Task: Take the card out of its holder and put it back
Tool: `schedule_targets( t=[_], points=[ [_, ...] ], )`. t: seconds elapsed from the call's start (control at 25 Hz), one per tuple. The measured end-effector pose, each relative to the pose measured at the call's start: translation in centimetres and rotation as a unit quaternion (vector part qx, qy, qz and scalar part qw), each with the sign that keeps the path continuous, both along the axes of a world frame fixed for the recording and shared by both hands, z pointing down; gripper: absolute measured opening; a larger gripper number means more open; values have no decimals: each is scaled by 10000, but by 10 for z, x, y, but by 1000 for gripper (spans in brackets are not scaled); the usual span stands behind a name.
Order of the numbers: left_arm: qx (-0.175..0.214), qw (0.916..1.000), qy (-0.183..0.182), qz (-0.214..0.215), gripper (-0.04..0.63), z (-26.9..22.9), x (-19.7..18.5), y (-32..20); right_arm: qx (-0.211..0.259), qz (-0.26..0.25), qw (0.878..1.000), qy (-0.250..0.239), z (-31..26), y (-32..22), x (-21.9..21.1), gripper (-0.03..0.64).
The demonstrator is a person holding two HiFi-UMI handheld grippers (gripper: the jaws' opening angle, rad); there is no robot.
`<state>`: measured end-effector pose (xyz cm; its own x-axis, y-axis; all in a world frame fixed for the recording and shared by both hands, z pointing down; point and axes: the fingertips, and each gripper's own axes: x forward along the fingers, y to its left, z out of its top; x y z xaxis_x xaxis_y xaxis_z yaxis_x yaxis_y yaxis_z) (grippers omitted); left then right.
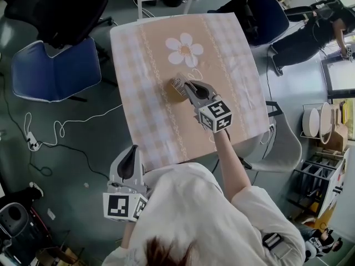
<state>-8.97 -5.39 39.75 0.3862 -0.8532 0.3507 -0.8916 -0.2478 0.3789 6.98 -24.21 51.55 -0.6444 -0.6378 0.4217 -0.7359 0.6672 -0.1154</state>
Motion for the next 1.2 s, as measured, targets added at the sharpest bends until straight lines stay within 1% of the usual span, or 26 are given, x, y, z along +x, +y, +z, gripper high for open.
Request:
schedule_targets(
  t=[0.16,0.6,0.72,0.84,1.0,1.2],
  points=[
    [29,10000,11,-27,0,-1,-2,1,-33,98,9999,-109,0,-2,3,17],
    [62,10000,-11,24,0,-2,2,4,-98,102,9999,-46,2,-2,3,18],
    [86,9999,-26,54,0,-3,3,5,-88,152,9998,-104,0,-2,4,20],
    [104,9999,-19,75,0,-4,3,7,-43,274,9993,-245,-8,-3,6,40],
    [156,9998,-21,133,0,-7,4,9,70,364,9987,-353,-22,-3,8,40],
    [229,9995,-5,195,0,-11,3,13,436,596,9958,-533,-56,-1,15,24]
  ],
)
